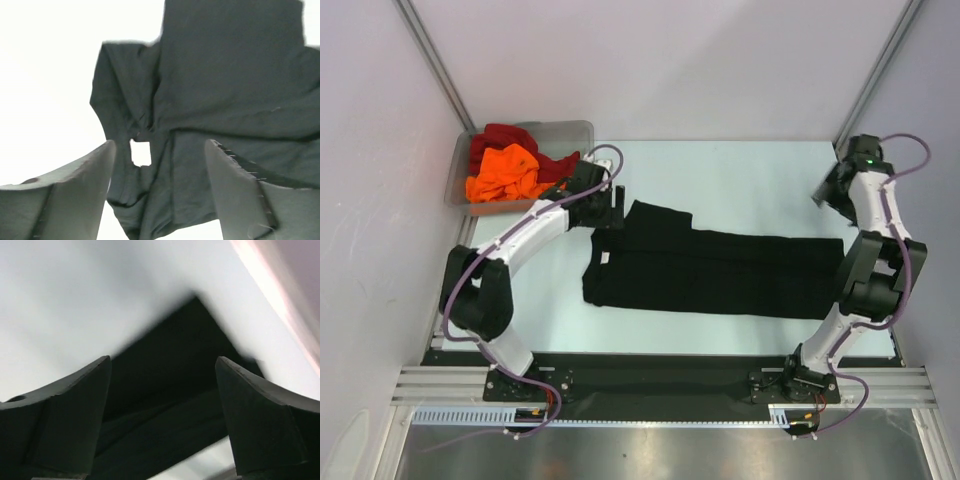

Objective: Fold and stack the t-shirts
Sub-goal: Fold the tshirt

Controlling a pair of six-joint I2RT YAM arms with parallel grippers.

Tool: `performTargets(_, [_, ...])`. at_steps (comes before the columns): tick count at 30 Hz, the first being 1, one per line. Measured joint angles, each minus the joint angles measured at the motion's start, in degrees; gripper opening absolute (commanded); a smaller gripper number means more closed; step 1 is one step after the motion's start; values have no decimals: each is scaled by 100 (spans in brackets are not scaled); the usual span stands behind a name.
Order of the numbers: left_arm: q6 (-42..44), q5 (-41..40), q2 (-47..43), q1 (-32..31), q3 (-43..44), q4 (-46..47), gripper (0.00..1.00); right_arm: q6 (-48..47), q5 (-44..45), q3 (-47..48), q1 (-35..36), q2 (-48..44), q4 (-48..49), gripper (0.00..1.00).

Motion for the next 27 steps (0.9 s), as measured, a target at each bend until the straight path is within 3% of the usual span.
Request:
performTargets(2, [92, 72, -81, 0, 223, 66, 81, 26, -470, -9, 442, -59, 326, 100])
performTargets(6, [361, 162, 278, -9, 979, 186, 80, 81, -1812, 146, 1593, 304, 1237, 100])
performTargets(12, [789, 131, 1517, -11, 2107, 494, 75, 352, -3163, 1596, 2811, 2321, 1895, 90])
performTargets(16, [874, 9, 2520, -9, 2874, 579, 72, 616, -3620, 1685, 3010, 2931, 1912, 76])
performTargets(18, [885, -26, 2962, 4, 3224, 533, 70, 667, -3687, 1696, 3003, 2929, 1950, 74])
performTargets(20, [883, -39, 3320, 15, 3539, 522, 68, 693, -3751, 1676, 2981, 2929, 2009, 62])
performTargets(27, [872, -44, 3755, 46, 3853, 496, 65, 798, -4013, 1272, 2968, 2872, 2223, 57])
